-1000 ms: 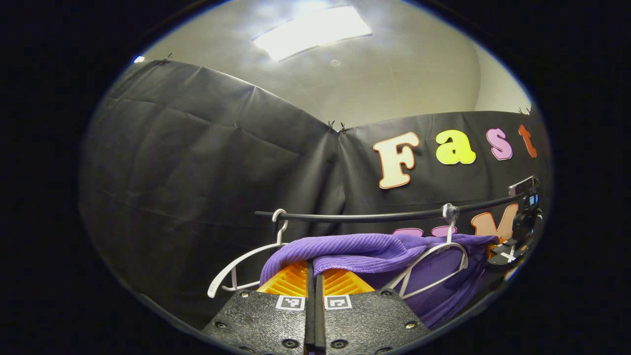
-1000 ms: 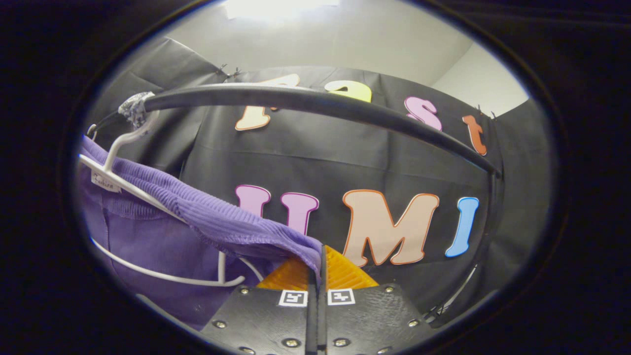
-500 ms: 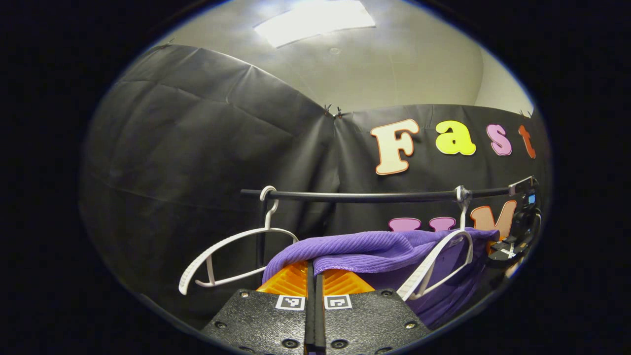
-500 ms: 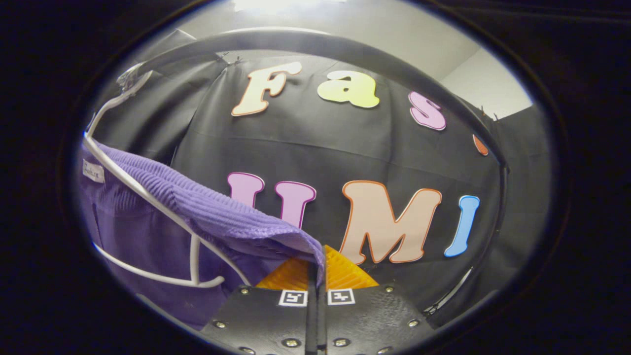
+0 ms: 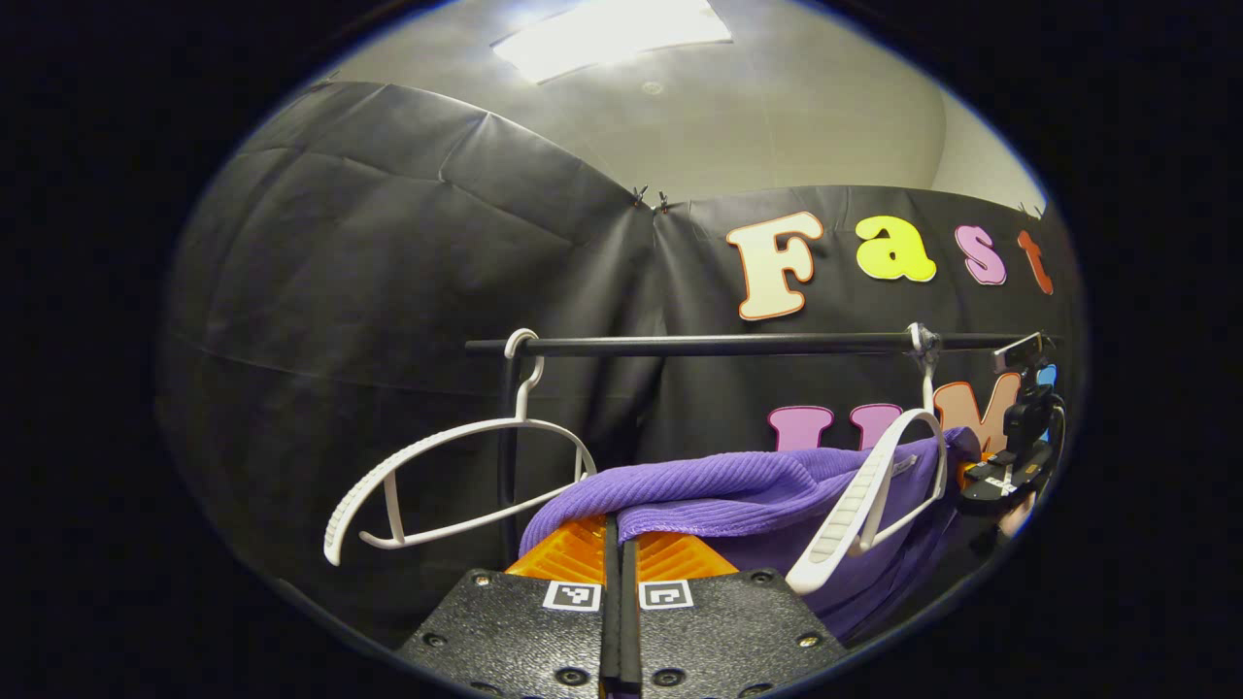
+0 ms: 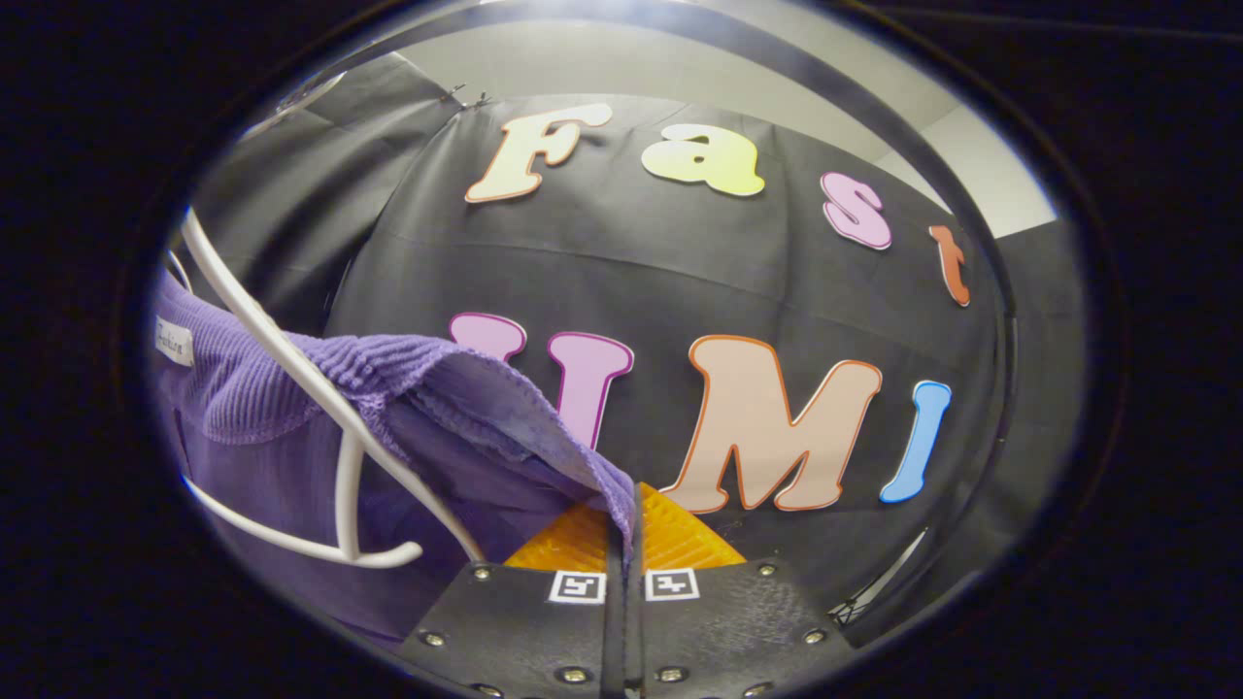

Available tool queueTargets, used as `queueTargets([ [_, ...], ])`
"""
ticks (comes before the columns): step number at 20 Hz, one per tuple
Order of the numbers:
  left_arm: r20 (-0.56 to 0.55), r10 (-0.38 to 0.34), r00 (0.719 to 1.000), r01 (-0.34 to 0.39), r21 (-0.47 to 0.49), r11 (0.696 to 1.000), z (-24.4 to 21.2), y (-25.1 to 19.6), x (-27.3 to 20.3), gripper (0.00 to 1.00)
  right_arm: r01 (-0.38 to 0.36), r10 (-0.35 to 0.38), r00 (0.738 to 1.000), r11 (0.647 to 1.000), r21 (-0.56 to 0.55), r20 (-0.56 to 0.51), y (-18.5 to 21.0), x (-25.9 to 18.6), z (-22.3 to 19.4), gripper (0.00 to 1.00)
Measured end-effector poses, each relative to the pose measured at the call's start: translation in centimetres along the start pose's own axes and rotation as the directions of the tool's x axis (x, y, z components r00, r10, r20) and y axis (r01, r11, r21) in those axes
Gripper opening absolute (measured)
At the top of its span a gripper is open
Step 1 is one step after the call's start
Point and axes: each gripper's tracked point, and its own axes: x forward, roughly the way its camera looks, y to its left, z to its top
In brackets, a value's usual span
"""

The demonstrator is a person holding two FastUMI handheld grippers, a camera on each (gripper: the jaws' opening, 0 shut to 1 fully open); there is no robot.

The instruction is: Grasp the clothes on the hanger with both hands and then place them into the laundry hamper below.

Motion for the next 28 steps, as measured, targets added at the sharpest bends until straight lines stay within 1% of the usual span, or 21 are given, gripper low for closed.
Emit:
queueTargets([
  [2,-0.015,0.001,1.0,-0.001,-0.005,1.0,-0.7,0.1,-0.1,0.0,0.0,0.0,1.0,1.0,-0.008,-0.019,0.1,0.1,-0.9,0.01],
  [6,-0.031,0.002,1.0,-0.002,-0.008,1.0,-1.7,0.1,-0.6,0.0,0.0,-0.001,1.0,1.0,-0.02,-0.024,0.0,-0.5,-2.0,0.01],
  [7,-0.038,0.002,0.999,-0.002,-0.006,1.0,-2.0,0.2,-0.7,0.0,-0.003,0.002,0.999,1.0,-0.03,-0.032,0.0,-0.5,-2.4,0.01],
  [8,-0.041,0.002,0.999,-0.003,-0.007,1.0,-2.1,0.2,-0.8,0.02,-0.005,0.003,0.999,0.999,-0.037,-0.043,0.1,-0.5,-3.0,0.01],
  [11,-0.06,0.005,0.998,-0.005,0.004,1.0,-3.0,0.2,-1.2,0.0,-0.012,0.009,0.997,0.999,-0.03,-0.078,0.0,-0.9,-4.8,0.01],
  [17,-0.108,0.016,0.994,-0.011,0.052,0.999,-5.0,0.7,-2.7,0.0,-0.026,0.021,0.992,0.999,-0.04,-0.121,0.3,-3.0,-7.4,0.01],
  [22,-0.157,0.035,0.987,-0.027,0.053,0.998,-6.9,1.5,-3.9,0.0,-0.038,0.029,0.989,0.998,-0.055,-0.145,0.6,-4.8,-9.1,0.01],
  [25,-0.17,0.044,0.984,-0.035,0.059,0.998,-7.5,1.9,-4.3,0.0,-0.045,0.036,0.987,0.998,-0.051,-0.159,0.9,-5.6,-9.9,0.01],
  [28,-0.178,0.043,0.983,-0.031,0.073,0.997,-8.0,2.0,-4.7,0.0,-0.053,0.041,0.986,0.996,-0.072,-0.163,0.9,-6.5,-10.5,0.01],
])
